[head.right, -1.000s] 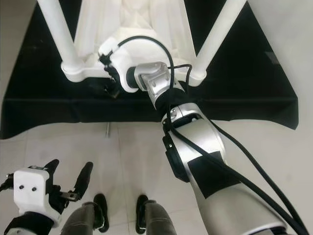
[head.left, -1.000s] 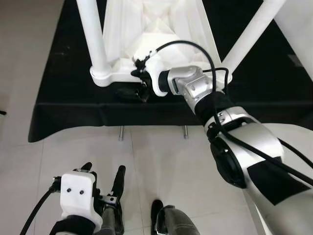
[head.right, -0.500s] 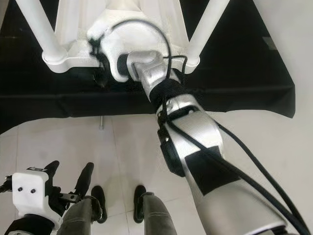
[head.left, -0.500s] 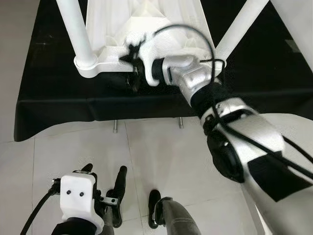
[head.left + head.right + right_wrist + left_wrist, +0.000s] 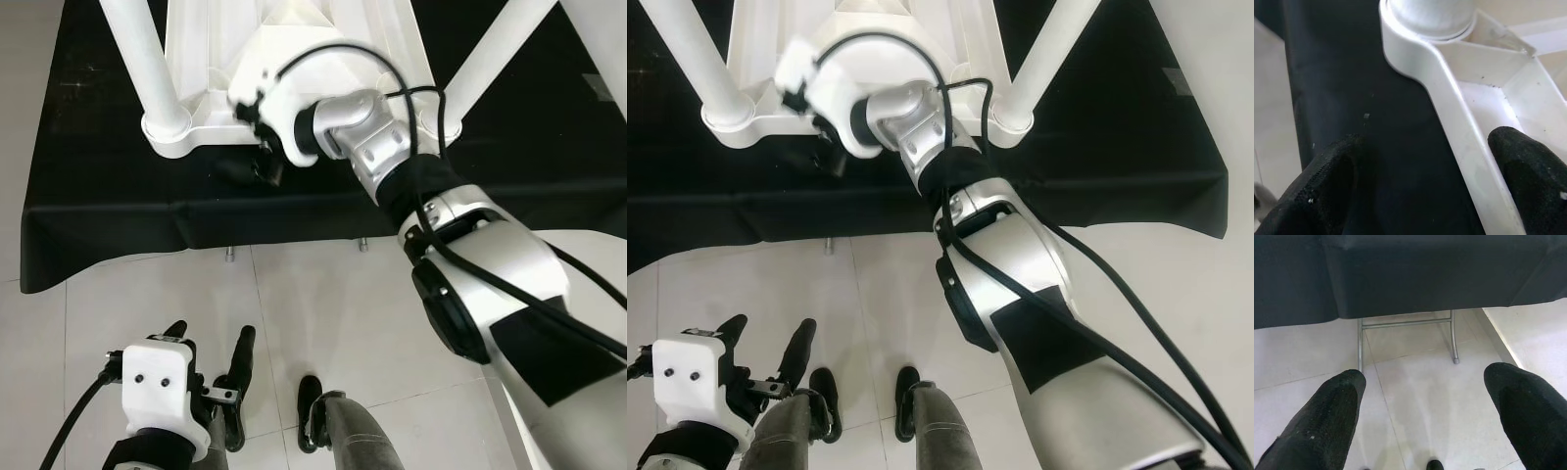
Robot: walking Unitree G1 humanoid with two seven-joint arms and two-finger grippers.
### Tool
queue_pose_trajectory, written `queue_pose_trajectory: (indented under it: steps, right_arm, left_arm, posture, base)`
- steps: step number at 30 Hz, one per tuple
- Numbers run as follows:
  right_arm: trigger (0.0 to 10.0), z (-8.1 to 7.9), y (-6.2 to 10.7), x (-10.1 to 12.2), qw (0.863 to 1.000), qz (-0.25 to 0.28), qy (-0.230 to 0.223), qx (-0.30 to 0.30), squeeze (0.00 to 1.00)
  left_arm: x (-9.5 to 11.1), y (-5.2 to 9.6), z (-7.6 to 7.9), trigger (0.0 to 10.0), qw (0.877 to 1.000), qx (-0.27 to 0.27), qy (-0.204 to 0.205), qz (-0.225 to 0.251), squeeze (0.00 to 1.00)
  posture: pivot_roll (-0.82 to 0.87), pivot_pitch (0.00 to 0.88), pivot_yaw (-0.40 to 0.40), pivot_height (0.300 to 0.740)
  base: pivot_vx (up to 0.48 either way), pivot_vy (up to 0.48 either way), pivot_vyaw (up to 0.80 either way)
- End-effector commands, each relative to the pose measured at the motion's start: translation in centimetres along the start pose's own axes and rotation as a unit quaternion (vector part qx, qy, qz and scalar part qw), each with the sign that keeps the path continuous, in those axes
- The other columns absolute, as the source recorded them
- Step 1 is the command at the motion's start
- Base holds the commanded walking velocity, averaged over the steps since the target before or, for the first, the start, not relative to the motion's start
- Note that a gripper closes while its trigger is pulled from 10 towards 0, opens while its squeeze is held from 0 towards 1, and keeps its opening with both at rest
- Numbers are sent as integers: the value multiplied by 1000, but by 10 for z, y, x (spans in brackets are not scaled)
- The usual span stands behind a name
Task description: Building children table
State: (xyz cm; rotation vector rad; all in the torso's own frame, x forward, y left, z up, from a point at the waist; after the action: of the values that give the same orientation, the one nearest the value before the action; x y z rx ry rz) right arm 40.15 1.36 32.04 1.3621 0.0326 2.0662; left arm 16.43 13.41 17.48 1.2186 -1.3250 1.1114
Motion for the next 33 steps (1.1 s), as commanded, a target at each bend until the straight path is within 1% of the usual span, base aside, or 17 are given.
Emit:
queue_pose_trajectory:
  steps: [1, 2, 5, 7, 8, 9, 11, 19, 22, 24, 25, 26, 27, 28, 30, 31, 33]
  right_arm:
    - [10000, -10, -6, -17, 998, -54, 5, 33, 0]
    - [10000, -10, -6, -17, 998, -54, 5, 33, 0]
    - [10000, -13, -8, -24, 995, -88, 5, 43, 0]
    - [10000, -15, -8, -24, 995, -91, 6, 49, 0]
    - [4275, -17, -9, -22, 994, -85, 8, 62, 0]
    - [0, -20, -9, -20, 994, -78, 9, 78, 0]
    - [0, -23, -10, -18, 993, -71, 10, 95, 0]
    - [0, -24, -13, -20, 994, -75, 20, 83, 0]
    - [0, -23, -13, -17, 995, -66, 22, 72, 0]
    - [0, -23, -14, -10, 997, -40, 30, 66, 0]
    - [0, -23, -14, -10, 997, -40, 30, 66, 0]
    - [0, -23, -15, -6, 997, -26, 38, 61, 0]
    - [0, -23, -16, -1, 997, -8, 57, 51, 0]
    - [0, -23, -16, -1, 997, -8, 57, 51, 0]
    - [0, -25, -18, 7, 996, 24, 80, 42, 0]
    - [0, -25, -18, 7, 996, 24, 80, 42, 0]
    - [0, -32, -22, 19, 990, 75, 113, 36, 0]
  left_arm:
    - [-7, 2, 3, 10000, 1000, -2, 7, -19, 0]
    - [-7, 2, 3, 10000, 1000, -2, 7, -19, 0]
    - [-7, 1, 3, 10000, 1000, -2, 7, -18, 0]
    - [-7, 0, 3, 10000, 1000, -2, 8, -18, 0]
    - [-7, 0, 4, 10000, 1000, -2, 8, -17, 0]
    - [-7, 0, 4, 10000, 1000, -1, 8, -17, 0]
    - [-7, 0, 4, 10000, 1000, -1, 8, -16, 0]
    - [-7, -2, 4, 10000, 1000, 1, 8, -14, 0]
    - [-7, -3, 3, 10000, 1000, 2, 8, -13, 0]
    - [-7, -3, 3, 10000, 1000, 2, 7, -13, 0]
    - [-7, -3, 3, 10000, 1000, 2, 7, -13, 0]
    - [-7, -4, 2, 10000, 1000, 2, 7, -13, 0]
    - [-7, -4, 2, 10000, 1000, 3, 7, -12, 0]
    - [-7, -4, 2, 10000, 1000, 3, 7, -12, 0]
    - [-7, -4, 2, 10000, 1000, 3, 7, -12, 0]
    - [-7, -4, 2, 10000, 1000, 3, 7, -12, 0]
    - [-7, -4, 1, 10000, 1000, 4, 6, -11, 0]
  posture:
    - [70, 377, -185, 740]
    - [70, 377, -185, 740]
    - [64, 368, -193, 740]
    - [64, 368, -193, 740]
    - [63, 369, -194, 740]
    - [60, 368, -197, 740]
    - [60, 368, -197, 740]
    - [57, 366, -198, 740]
    - [55, 365, -198, 740]
    - [52, 362, -197, 740]
    - [52, 362, -197, 740]
    - [51, 362, -197, 740]
    - [51, 360, -197, 740]
    - [51, 360, -197, 740]
    - [51, 359, -197, 740]
    - [51, 359, -197, 740]
    - [52, 358, -194, 740]
  base:
    - [0, 0, 0]
    - [0, 0, 0]
    - [0, 0, 0]
    - [0, 0, 0]
    - [0, 0, 0]
    - [0, 0, 0]
    - [0, 0, 0]
    - [0, 0, 0]
    - [0, 0, 0]
    - [0, 0, 0]
    - [0, 0, 0]
    - [0, 0, 0]
    - [0, 0, 0]
    - [0, 0, 0]
    - [0, 0, 0]
    - [0, 0, 0]
    - [0, 0, 0]
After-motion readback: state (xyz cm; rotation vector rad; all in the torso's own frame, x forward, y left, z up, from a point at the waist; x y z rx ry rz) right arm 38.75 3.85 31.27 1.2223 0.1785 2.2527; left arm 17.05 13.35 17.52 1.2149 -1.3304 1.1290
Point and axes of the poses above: a point about 5 cm out from each wrist's last joint towards the gripper, its own y axis pointing back from the gripper into the wrist, its own x axis along the axis of the wrist's last joint, z = x × y, the point moved 2 cm from there along -y, pointing out of the wrist towards the gripper, and after that the axes turned 9 degrees about -y, right-handed, at the moved point
